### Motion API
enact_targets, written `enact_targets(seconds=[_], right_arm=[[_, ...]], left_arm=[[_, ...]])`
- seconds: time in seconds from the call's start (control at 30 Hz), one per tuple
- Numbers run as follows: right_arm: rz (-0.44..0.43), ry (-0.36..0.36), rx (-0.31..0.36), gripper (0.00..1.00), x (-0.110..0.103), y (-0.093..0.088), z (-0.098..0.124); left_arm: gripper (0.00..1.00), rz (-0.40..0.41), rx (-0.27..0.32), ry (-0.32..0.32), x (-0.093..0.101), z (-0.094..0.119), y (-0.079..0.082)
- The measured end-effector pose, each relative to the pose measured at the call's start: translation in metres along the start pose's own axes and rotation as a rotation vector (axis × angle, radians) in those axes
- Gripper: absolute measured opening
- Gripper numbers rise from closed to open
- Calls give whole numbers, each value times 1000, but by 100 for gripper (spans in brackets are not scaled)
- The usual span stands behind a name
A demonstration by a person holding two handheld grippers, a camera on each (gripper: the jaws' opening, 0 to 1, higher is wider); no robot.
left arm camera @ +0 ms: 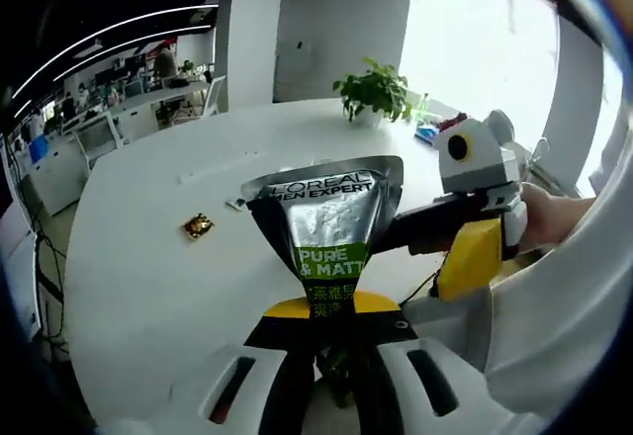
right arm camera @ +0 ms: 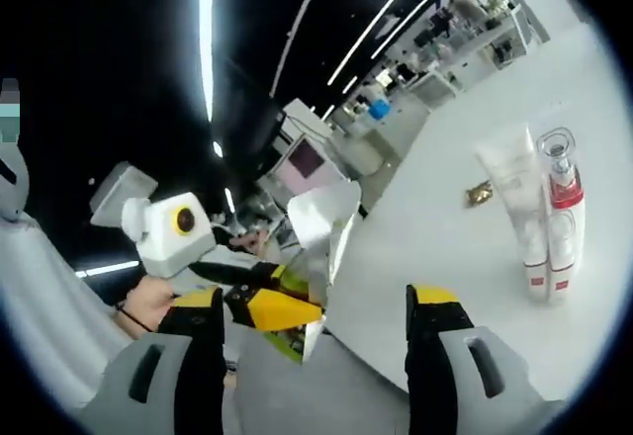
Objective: Arrange the skincare products in the storage area until every visible bottle or jar stands upright without overlapping.
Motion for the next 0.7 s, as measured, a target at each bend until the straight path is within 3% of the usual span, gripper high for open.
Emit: enact_targets(seconds=[0.13,0.33,0.37,0.7], right_arm=[[-91,54,59,61,-6,3,-2],[-70,66,21,34,-8,-3,2],[-64,40,21,32,-6,-3,4],[-70,54,22,24,-1,-6,13]], left_arm=[[13,-48,-3,19,13,0,4],[13,-61,12,24,22,-3,6],[13,-61,16,21,24,-4,6],[15,-61,31,24,34,-5,4]])
Point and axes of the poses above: the point that each gripper's makers call its tool centre point, and the gripper's own axes: z roughly backward along the fingers, x roughly to its right, y roughly out of its top, the point moved 7 cm from there along z, roughly backward along the fingers, and after that the axes turned 2 degrees about -z, right-handed, at the moved point
